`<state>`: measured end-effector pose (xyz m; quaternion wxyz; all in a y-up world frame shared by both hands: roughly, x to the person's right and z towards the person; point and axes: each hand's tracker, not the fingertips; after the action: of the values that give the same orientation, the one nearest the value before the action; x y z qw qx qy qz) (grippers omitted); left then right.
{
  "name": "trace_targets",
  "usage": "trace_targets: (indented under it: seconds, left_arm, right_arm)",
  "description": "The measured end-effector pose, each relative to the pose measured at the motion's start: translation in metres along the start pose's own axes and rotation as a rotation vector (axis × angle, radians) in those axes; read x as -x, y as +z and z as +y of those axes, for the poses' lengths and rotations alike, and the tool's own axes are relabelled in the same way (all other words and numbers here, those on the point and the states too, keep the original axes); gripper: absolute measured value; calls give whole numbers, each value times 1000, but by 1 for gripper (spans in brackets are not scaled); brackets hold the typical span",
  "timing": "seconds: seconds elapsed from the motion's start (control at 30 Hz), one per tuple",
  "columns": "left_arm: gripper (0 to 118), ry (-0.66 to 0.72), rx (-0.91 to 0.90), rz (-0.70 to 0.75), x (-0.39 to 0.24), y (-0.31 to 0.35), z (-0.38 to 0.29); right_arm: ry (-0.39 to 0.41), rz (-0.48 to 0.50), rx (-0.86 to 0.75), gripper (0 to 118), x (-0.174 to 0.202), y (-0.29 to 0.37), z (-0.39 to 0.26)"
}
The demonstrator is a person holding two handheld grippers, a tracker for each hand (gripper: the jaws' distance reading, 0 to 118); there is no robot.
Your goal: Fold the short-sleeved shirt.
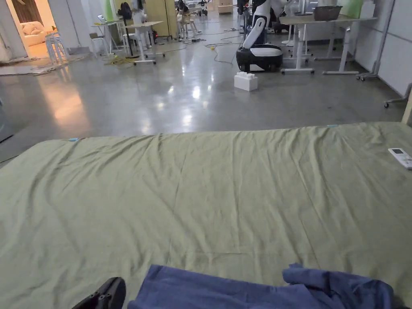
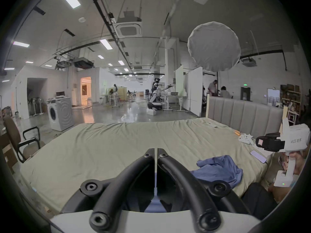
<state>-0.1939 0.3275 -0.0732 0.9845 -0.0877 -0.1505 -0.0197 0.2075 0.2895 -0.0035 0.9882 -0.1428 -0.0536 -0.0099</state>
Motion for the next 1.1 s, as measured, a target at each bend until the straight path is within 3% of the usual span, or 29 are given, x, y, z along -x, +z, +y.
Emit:
trace_targets:
  seconds: [0.27,0.5,0.6,0.73,0.77,0.83,0.9,0.97,1.1]
  left_arm:
    - [0,46,26,77,18,11,4]
    - [0,37,68,62,23,-4,3]
    - [0,56,118,20,28,-24,-5]
    - [2,135,252,-62,48,-99,-19]
    - [9,126,297,-74,52,-122,-23]
    - [48,97,446,-78,59,-180,-36]
    - [55,134,524,-94,68,-228,-54]
    - [77,150,628,-105,76,-272,-71]
    - [78,94,764,-46,78,-326,-105]
  right_arm:
    - [-52,-16,-2,1,-2,2,1]
    - [-40,-3,13,1,1,0,1]
    - [-45,4,34,1,-1,-4,-5]
    - [-70,19,74,1,-5,-9,-14]
    - [-81,22,86,1,-6,-10,-17]
    - [-98,20,120,1,-10,-13,-25]
    - [-101,8,142,1,-13,-14,-32]
    - [-101,-11,169,1,-17,-13,-40]
    - [-127,-62,215,1,-31,-11,-54]
